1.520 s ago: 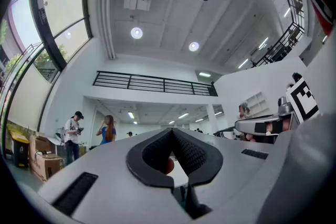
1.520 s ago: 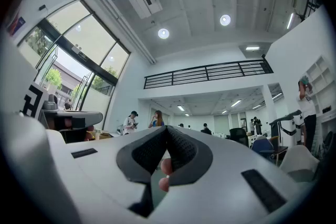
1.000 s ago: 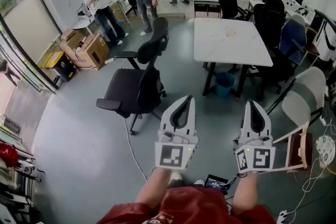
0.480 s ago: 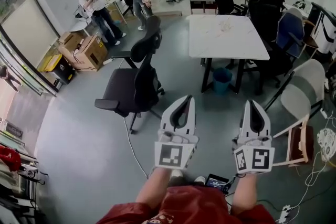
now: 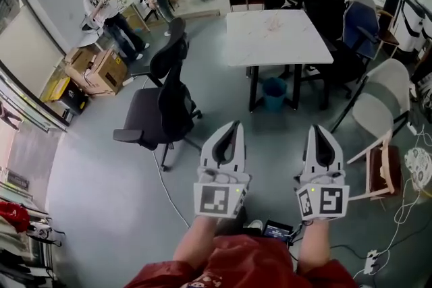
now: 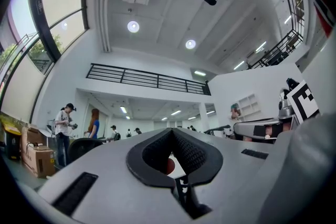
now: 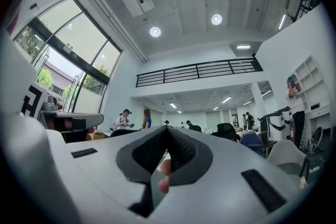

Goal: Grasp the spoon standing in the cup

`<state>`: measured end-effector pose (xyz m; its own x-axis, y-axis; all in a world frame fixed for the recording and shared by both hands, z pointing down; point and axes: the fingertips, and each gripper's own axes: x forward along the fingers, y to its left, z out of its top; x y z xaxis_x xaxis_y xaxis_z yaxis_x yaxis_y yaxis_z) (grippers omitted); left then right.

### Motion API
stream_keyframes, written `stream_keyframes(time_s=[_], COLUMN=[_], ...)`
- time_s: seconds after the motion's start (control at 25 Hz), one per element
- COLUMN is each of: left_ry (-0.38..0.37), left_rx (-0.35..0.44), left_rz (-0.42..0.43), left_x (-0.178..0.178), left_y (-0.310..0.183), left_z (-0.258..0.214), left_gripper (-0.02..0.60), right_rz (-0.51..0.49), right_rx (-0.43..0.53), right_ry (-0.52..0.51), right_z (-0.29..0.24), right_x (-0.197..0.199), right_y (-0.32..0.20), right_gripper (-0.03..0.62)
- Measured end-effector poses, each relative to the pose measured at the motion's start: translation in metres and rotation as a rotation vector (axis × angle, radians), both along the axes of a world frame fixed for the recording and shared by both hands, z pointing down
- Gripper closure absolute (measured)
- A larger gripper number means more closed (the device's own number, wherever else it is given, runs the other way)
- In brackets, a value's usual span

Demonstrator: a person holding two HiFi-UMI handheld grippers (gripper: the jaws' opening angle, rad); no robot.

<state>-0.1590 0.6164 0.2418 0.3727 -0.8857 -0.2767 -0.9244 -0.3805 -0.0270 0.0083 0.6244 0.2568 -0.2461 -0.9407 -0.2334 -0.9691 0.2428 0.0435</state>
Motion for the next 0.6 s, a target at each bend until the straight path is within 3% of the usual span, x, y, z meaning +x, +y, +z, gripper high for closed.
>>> stream_keyframes(time_s=[0.6], left_ry=[0.016], left_rx=[0.02], left_rz=[0.01], left_x=[0.006], left_y=[-0.05], left_z=[0.004], left_gripper=[0.575], right_rz=[-0.002], right_rx=[0.014], right_ry=[0.039], right_z=[0.0], right_x=[0.003], right_y=[-0.048], right_gripper=[0.582])
